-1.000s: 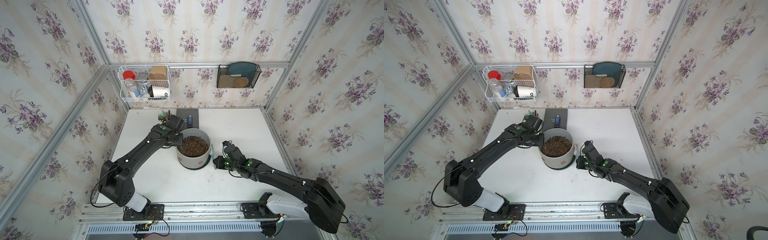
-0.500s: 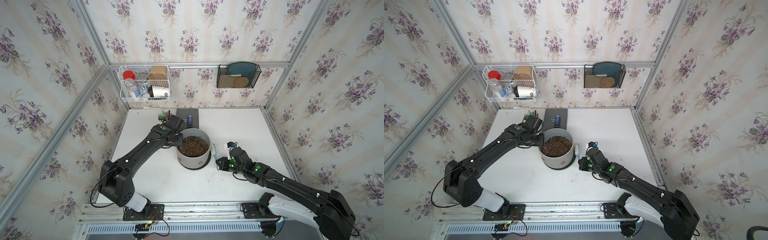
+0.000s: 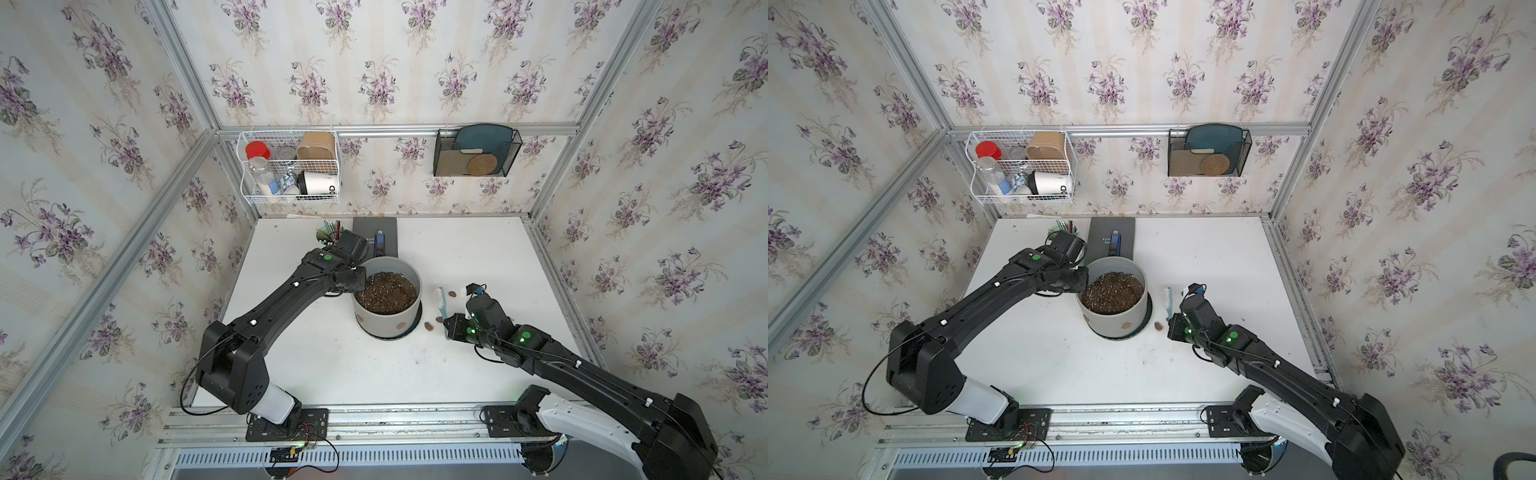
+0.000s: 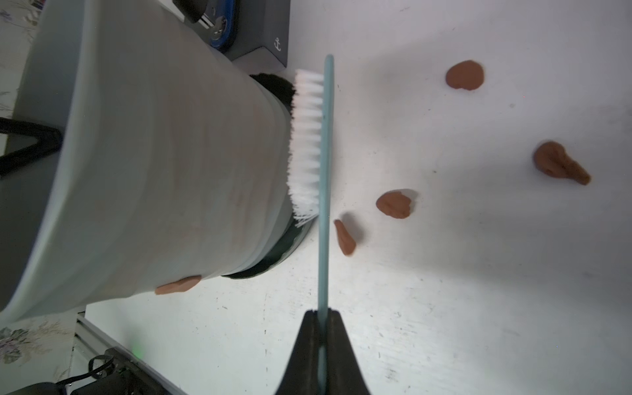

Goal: Scrub the dried mud off the ceramic pot
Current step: Brush off the soil from the pot, then rotate the pot on the tray.

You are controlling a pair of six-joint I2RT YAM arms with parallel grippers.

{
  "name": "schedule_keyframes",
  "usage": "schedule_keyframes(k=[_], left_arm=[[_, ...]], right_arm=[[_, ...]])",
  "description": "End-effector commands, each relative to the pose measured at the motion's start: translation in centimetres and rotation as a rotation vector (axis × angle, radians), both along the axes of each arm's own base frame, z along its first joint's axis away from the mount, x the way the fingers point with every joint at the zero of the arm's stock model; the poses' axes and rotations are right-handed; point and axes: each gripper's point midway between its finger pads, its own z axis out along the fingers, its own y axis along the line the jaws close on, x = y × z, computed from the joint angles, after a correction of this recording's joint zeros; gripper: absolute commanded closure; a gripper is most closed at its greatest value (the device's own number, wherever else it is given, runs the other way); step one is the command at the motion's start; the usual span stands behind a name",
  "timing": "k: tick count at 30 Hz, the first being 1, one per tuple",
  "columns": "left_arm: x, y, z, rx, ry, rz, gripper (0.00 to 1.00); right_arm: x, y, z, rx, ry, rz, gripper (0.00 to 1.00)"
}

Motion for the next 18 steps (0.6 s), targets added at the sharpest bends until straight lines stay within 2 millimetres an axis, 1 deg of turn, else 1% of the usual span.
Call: schedule_keyframes(k=[1,6,8,9,11,13,14,18], left_arm=[[0.1,-1.4,0.4,-0.074,0.002,-0.017,1.0],[0.0,-1.4,0.7,-0.074,0.0,-0.02,1.0],[0.2,-1.4,0.9,-0.074,-0.008,-0.021,0.86],[0.6,-1.5,1.2,-0.074,-0.017,-0.02,0.75],[1.2,-1.8,1.7,-0.075,-0.032,-0.022,0.64],[2.1,-2.1,1.9,-0.07,-0.049,-0.028,0.58],[2.7,-2.2,2.0,-0.062,-0.058,-0.026,0.56],[4.4,-2.3,1.3,-0.011,-0.049,-0.009,0.55]], right_arm=[[0.7,-1.3,-0.1,-0.092,-0.01,-0.038,1.0],[0.9,-1.9,0.7,-0.127,-0.028,-0.043,1.0],[0.6,-2.0,0.8,-0.123,-0.034,-0.031,1.0],[0.4,-2.1,1.0,-0.115,-0.039,-0.028,1.0],[0.0,-2.3,1.2,-0.104,-0.044,-0.027,1.0],[-0.3,-2.6,1.4,-0.091,-0.051,-0.03,1.0],[-0.5,-2.7,1.3,-0.084,-0.051,-0.031,1.0],[-1.1,-2.9,1.3,-0.06,-0.049,-0.036,1.0]])
